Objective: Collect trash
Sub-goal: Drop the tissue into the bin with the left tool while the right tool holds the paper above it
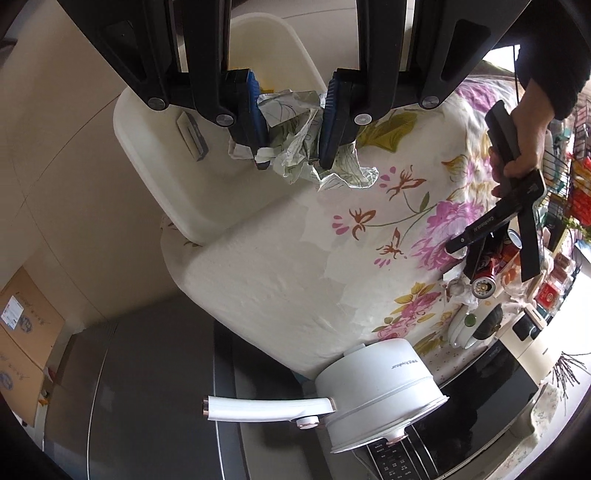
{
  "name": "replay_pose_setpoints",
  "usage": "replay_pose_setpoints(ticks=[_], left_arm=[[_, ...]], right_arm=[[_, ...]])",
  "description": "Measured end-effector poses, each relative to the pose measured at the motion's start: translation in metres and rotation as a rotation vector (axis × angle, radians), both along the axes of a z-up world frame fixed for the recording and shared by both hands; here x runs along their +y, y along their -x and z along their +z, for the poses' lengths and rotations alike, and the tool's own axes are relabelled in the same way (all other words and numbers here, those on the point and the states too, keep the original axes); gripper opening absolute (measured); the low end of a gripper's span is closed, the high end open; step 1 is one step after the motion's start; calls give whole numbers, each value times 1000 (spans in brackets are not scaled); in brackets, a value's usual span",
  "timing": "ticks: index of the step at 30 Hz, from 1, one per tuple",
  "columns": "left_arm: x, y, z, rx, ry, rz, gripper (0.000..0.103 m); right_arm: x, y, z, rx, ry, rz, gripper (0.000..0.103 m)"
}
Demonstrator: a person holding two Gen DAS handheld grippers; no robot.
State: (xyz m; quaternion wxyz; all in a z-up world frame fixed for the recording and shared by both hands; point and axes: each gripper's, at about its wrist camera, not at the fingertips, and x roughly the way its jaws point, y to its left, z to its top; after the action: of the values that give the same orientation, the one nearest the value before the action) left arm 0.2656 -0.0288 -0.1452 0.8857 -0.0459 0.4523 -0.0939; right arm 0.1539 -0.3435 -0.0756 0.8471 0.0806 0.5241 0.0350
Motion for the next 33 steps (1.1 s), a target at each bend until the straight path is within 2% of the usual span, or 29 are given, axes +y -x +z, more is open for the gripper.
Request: replay_pose_setpoints(ticks=[6, 12, 18, 20, 24, 33], left_arm=[[-10, 41, 12, 13, 1, -80, 21], [-27, 99, 30, 22, -2, -193, 21], [-62, 130, 34, 31, 73, -292, 21], [-77, 135, 30, 55, 103, -329, 21], [-107, 142, 22, 62, 89, -400, 21], [-157, 135, 4, 86, 94, -476, 21]], right_arm=[[-2, 10, 6, -23, -10, -23, 28], [2, 40, 6, -33, -40, -27, 28], [-4, 65, 3, -41, -24, -43, 28], [-8, 67, 1, -34, -25, -46, 28], [-25, 68, -11, -2, -21, -87, 28], [-63, 66, -28, 34, -30, -169, 28]])
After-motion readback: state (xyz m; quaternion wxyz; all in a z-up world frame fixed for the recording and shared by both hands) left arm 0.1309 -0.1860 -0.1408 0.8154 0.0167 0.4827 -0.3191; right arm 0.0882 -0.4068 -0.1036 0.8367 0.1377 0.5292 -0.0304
